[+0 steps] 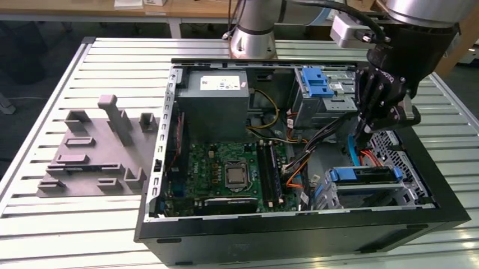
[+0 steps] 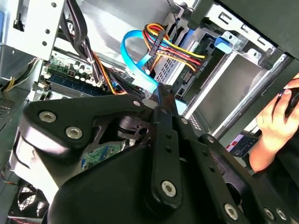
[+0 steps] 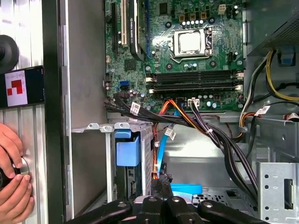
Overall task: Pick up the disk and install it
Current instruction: 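Insert the second disk wire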
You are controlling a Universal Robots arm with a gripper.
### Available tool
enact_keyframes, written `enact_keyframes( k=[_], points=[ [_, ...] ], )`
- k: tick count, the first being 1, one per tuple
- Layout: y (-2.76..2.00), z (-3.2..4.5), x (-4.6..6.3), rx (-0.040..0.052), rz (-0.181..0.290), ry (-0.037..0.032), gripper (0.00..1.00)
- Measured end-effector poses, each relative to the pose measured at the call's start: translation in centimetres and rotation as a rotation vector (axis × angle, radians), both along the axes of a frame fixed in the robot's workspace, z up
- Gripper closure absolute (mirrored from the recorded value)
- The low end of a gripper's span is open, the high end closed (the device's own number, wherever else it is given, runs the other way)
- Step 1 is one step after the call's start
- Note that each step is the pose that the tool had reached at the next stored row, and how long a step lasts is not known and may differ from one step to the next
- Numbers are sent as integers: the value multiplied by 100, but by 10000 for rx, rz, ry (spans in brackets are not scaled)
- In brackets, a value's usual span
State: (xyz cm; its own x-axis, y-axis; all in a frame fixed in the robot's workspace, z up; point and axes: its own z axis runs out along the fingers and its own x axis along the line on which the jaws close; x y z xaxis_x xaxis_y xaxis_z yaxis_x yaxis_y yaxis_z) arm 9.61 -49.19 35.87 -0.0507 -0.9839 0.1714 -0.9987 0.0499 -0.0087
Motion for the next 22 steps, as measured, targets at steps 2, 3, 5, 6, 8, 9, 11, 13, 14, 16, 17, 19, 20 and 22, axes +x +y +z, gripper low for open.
enact_keyframes(
  k=[2,3,5,6,8,9,11,13,14,16,17,19,20,22],
  points=[
    [0,-19,0,0,-1,0,89],
    [0,-25,0,-1,-1,0,89],
    [0,-27,1,-46,0,0,89],
    [0,-27,1,-115,1,-1,89],
    [0,-27,0,-301,0,0,88],
    [0,-27,0,-380,0,0,88],
    [0,-27,0,-530,0,0,82],
    [0,-28,0,-700,1,0,76],
    [0,-28,0,-724,1,1,76],
    [0,-26,0,-735,0,0,76],
    [0,-25,0,-739,0,0,76],
    [0,-25,0,-743,0,0,76],
    [0,-26,0,-743,0,0,76],
    [0,-25,0,-744,0,0,76]
  ],
)
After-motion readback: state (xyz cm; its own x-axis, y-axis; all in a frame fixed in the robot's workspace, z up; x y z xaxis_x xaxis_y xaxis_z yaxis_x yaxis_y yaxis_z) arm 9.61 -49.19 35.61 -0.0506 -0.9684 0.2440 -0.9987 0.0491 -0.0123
